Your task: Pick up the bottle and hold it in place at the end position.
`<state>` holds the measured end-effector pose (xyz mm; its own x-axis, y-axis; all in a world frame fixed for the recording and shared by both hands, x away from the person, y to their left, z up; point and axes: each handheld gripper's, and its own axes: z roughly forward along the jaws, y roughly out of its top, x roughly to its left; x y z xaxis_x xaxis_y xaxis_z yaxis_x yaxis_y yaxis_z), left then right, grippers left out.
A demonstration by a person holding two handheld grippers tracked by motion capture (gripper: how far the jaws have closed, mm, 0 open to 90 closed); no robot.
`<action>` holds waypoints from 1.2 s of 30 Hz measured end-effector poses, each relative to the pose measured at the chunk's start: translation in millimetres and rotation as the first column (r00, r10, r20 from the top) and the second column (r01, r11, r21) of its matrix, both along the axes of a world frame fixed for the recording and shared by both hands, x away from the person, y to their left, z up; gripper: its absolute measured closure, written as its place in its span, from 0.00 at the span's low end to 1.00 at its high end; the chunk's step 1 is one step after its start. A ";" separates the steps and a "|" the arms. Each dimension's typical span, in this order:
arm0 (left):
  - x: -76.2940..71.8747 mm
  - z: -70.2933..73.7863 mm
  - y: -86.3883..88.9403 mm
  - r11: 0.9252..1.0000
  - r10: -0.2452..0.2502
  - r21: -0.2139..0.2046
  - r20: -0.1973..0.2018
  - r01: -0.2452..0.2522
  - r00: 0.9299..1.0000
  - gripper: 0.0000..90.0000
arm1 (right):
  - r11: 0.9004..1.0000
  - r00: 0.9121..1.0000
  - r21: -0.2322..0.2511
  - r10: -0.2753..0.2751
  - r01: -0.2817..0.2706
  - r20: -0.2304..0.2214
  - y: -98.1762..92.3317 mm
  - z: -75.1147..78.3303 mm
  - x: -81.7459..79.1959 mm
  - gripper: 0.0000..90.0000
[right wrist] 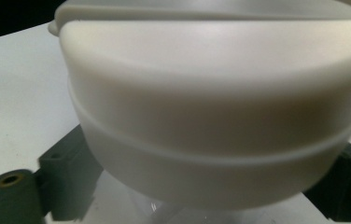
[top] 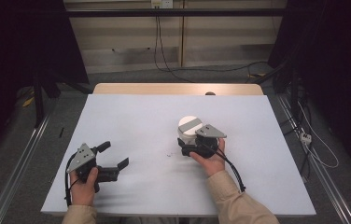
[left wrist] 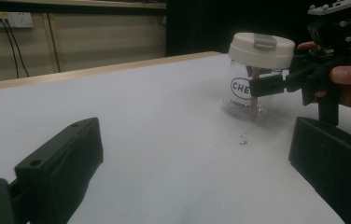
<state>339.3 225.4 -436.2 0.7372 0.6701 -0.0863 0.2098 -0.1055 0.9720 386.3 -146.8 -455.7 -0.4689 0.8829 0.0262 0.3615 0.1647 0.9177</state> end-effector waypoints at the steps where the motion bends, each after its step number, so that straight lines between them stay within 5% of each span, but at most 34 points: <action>1: 0.2 0.0 0.2 1.000 0.001 -0.001 0.001 -0.001 1.000 0.03 | 1.000 1.000 -0.003 -0.001 0.001 -0.005 0.7 -0.1 0.3 0.14; 16: 1.1 -0.3 0.5 1.000 0.006 -0.005 0.001 -0.006 1.000 0.03 | 0.999 1.000 0.036 -0.004 0.003 0.015 -2.1 0.9 4.8 0.20; 36: 1.7 -0.3 -0.6 1.000 -0.002 -0.010 0.000 0.002 1.000 0.03 | 0.998 0.997 -0.011 0.064 -0.063 0.031 16.3 5.0 22.9 0.20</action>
